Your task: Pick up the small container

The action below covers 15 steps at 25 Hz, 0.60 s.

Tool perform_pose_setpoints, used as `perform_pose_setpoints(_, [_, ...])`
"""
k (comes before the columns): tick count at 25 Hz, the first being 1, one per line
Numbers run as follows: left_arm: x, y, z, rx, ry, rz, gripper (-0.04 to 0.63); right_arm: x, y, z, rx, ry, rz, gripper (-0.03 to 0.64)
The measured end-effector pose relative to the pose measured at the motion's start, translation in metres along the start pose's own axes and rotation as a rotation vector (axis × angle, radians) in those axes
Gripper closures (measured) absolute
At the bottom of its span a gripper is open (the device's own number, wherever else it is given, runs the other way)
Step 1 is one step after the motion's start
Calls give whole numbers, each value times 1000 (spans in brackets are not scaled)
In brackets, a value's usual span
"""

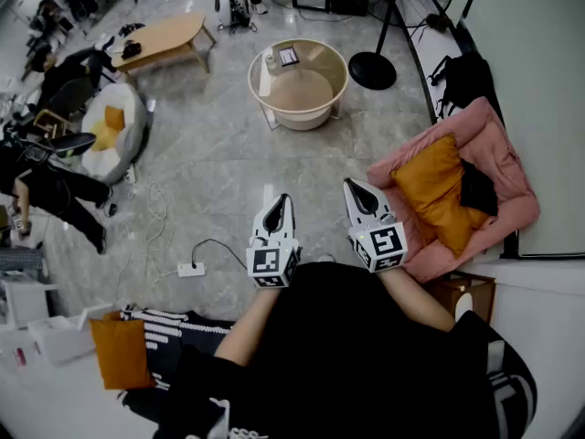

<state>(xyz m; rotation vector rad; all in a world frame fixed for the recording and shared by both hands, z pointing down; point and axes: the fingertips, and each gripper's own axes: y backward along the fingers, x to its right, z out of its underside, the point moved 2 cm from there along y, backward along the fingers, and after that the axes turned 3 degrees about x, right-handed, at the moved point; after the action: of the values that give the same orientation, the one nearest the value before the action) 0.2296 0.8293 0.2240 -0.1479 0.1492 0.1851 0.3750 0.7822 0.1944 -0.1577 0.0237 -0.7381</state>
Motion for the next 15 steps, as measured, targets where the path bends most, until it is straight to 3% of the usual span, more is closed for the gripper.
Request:
perform_pose_setpoints(4, [6, 8, 3, 8, -1, -7, 575, 16, 5, 7, -7, -25, 24, 600])
perform_pose_setpoints(9, [-7, 10, 30, -66, 14, 0, 574, 13, -8, 29, -28, -69, 24, 600])
perform_pose_setpoints(15, [-33, -31, 39, -92, 9, 35, 574, 16, -46, 54, -74, -79, 11, 600])
